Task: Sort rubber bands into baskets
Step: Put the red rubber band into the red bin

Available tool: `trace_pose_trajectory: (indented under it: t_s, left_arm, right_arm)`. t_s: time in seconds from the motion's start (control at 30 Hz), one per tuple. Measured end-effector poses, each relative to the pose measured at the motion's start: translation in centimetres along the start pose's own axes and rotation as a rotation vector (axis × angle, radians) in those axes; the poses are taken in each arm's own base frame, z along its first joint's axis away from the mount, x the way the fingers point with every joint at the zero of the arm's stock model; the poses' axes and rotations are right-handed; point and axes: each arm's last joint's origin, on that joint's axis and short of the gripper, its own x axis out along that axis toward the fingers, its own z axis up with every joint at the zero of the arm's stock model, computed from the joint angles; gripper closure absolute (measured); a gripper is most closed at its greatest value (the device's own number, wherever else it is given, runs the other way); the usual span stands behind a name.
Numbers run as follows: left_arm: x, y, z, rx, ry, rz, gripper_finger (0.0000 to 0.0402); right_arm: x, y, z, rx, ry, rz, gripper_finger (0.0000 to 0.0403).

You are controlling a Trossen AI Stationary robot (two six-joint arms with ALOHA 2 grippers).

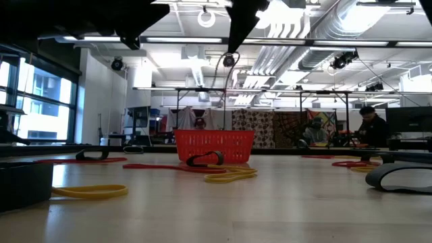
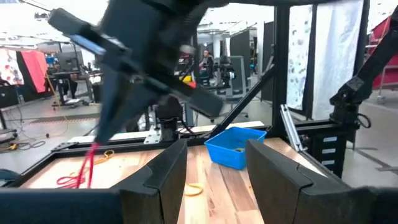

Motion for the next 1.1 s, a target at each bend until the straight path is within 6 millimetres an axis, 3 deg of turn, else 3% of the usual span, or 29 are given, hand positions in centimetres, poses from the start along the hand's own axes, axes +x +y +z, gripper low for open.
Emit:
trace_pose_trajectory:
  t_s: [0.53, 0.8, 1.1]
  left_arm:
    - [0.1, 0.9, -0.9, 0.034, 0.096, 0.116, 0.0245]
    - [0.0, 0.5, -1.0, 0.018, 0.1, 0.098, 0.0245]
    - [-0.1, 0.1, -0.9, 0.013, 0.101, 0.08, 0.0245]
  right_arm:
    - [3.4, -4.6, 1.0, 0.045, 0.011, 0.1, 0.0403]
    - [3.8, -4.4, 1.2, 0.065, -0.017, 0.134, 0.0403]
    - [8.7, -2.9, -0.1, 0.084, 0.026, 0.166, 0.0403]
